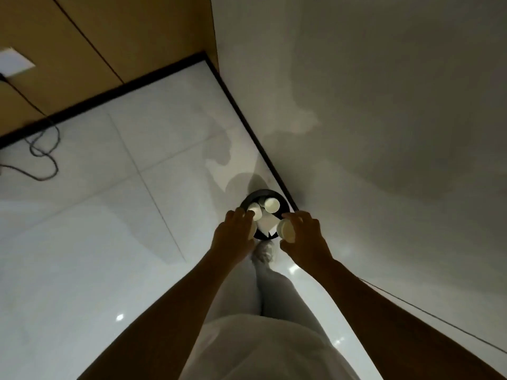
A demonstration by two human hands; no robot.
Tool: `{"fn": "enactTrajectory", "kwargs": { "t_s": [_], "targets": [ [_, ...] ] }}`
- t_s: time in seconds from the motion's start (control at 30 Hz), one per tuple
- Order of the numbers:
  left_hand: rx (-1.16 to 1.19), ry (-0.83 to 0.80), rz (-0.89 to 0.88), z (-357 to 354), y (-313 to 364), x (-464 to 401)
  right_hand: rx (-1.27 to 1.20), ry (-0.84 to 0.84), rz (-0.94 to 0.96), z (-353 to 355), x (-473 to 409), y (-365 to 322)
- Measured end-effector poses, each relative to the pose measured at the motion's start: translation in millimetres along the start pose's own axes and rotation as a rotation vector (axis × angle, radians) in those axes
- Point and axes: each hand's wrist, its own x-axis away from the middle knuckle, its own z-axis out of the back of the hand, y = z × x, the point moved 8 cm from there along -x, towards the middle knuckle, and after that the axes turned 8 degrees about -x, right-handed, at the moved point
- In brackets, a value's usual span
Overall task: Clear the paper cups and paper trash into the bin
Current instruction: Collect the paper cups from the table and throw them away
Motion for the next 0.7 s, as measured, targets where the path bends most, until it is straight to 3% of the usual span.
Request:
{"fn": "enactTrajectory", "kwargs": {
  "t_s": [0.17,0.37,0.7],
  "targets": [
    [0.024,-0.077,0.05,-88.1,-15.9,-55.0,-0.018,-0.04,-0.021,-54.4,-75.1,52.3],
    [-0.041,-0.063,-0.036,-191.7,-21.2,-131.3,0.019,-0.044,0.003,-120.0,-170.0,126.0],
    [-0.185,0.115,-0.141,-317.5,-57.4,-205.0,0.099,0.047,0.127,-211.8,-274.2,205.6]
  ]
}}
